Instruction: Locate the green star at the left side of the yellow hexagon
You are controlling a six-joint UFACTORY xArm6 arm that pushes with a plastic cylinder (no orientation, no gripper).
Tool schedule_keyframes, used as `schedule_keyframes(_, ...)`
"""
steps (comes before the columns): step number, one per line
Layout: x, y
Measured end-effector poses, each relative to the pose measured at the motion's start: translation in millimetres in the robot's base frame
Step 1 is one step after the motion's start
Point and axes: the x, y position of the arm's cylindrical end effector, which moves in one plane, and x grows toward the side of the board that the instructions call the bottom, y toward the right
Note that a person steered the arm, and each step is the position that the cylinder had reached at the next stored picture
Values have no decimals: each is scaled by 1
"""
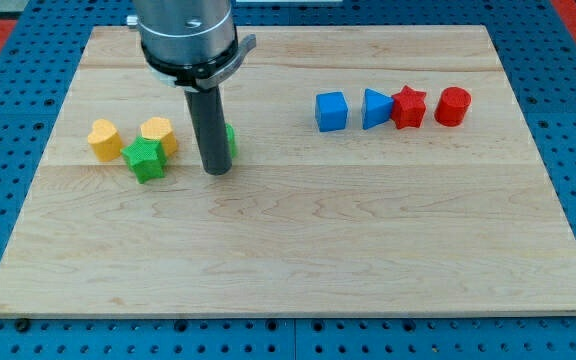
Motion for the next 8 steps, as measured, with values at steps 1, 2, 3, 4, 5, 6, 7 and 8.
schedule_keyframes(1, -6, 4)
schedule_keyframes(2, 5, -8)
schedule_keyframes(3, 13, -72)
schedule_keyframes(4, 29, -148)
schedule_keyframes(5, 58, -206)
schedule_keyframes(6, 59, -224)
schedule_keyframes(7, 62, -183)
schedule_keyframes(8, 59, -152)
